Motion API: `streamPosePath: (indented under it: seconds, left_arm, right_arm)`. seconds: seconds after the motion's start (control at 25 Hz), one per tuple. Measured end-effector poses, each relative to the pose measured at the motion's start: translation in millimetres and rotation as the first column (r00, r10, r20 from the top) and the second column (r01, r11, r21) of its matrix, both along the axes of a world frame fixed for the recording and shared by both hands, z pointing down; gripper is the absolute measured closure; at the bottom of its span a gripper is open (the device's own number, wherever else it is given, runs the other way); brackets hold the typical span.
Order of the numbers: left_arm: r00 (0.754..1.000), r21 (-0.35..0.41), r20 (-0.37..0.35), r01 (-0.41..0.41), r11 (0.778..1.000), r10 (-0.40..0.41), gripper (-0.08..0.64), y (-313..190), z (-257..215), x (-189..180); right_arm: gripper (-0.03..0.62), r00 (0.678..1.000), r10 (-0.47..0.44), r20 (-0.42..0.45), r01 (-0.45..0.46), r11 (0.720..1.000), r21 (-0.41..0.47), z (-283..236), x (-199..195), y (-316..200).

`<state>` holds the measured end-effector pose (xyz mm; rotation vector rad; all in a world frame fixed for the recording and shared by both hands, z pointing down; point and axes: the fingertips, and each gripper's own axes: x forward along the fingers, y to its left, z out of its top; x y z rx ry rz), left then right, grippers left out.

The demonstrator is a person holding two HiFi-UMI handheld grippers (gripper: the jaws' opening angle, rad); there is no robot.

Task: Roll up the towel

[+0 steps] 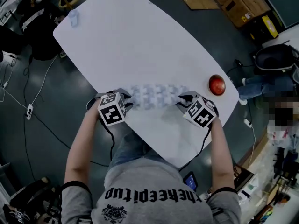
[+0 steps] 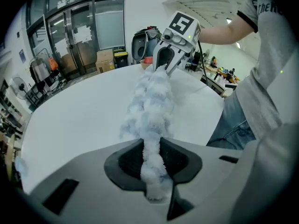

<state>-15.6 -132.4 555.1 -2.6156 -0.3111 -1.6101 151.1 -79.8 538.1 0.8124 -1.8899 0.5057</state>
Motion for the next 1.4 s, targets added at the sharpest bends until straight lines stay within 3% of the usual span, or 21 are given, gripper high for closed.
streamPosePath:
  seconds: [0.4,0.8,1.0,1.4]
  left_arm:
    - [0.998,0.018,-0.044,0.048,0.999,-0.047,0.454,-40.2,3.2,12.8]
    - [0.994,-0.009,-0.062,0.091,0.996,-0.091,0.453,-50.2,18.2,18.4]
    - [0.993,0.048,-0.101,0.073,0.996,-0.068,0.44,-47.8,15.3,18.5]
    - [0.975,0.002,-0.187,0.121,0.993,-0.119,0.392,-43.2,-4.4,16.4]
  right_arm:
    - [0.454,0.991,0.129,0.025,-0.13,0.989,0.076,-5.3,19.3,-40.8]
    - [0.454,0.984,0.18,-0.01,-0.18,0.982,0.055,25.3,25.8,-53.5]
    - [0.454,0.981,0.192,-0.022,-0.19,0.978,0.092,24.8,22.6,-52.0]
    - [0.437,0.969,0.227,0.097,-0.238,0.964,0.121,-0.4,19.9,-43.5]
